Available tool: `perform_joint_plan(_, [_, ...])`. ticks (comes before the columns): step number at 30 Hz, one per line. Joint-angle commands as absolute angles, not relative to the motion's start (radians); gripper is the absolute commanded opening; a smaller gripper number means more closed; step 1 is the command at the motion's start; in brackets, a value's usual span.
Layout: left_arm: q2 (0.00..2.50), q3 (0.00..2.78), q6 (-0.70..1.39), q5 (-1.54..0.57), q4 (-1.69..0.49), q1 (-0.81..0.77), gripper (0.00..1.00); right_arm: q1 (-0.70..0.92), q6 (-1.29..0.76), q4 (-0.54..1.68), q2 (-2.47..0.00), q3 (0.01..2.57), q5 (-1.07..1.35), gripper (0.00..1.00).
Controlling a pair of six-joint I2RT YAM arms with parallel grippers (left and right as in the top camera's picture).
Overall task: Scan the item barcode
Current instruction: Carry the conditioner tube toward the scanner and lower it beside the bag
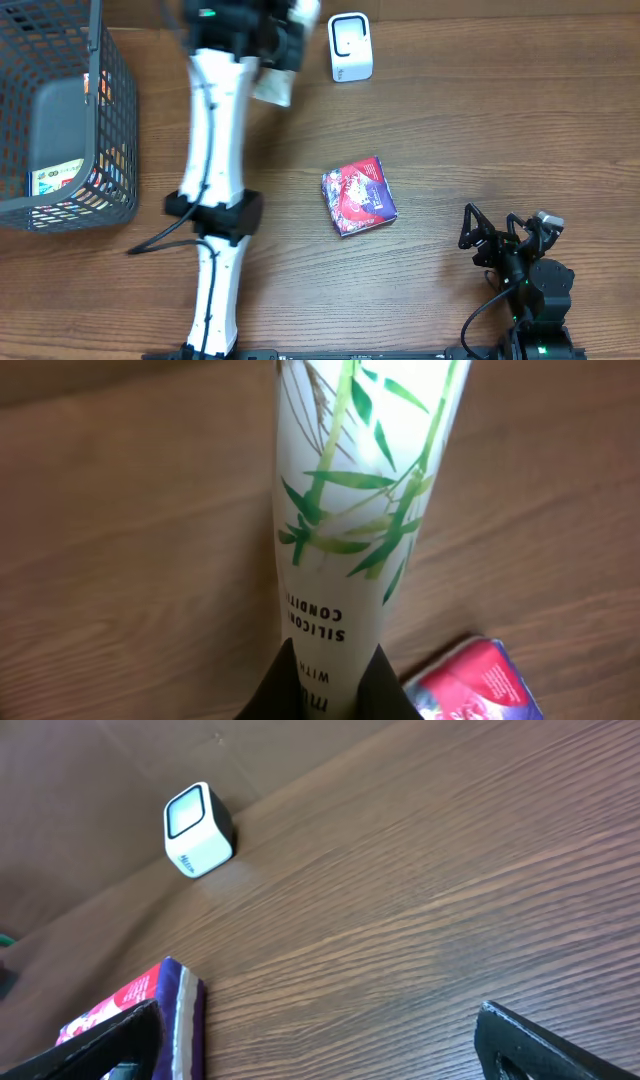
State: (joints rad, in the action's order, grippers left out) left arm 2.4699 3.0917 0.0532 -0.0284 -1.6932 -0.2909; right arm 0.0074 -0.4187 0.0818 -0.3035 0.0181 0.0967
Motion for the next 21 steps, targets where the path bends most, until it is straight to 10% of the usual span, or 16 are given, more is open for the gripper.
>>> perform_joint_plan(1, [2.492,2.992,0.081,0.02,-1.69,-0.36,0.04,0.011,-0.423,0.074,-0.303,0.008,0.11,1.0])
perform_joint_plan(21, [2.491,2.42,-0.096,-0.028,-1.686,-0.551,0.04,0.011,-0.423,0.074,-0.303,0.008,0.106,1.0])
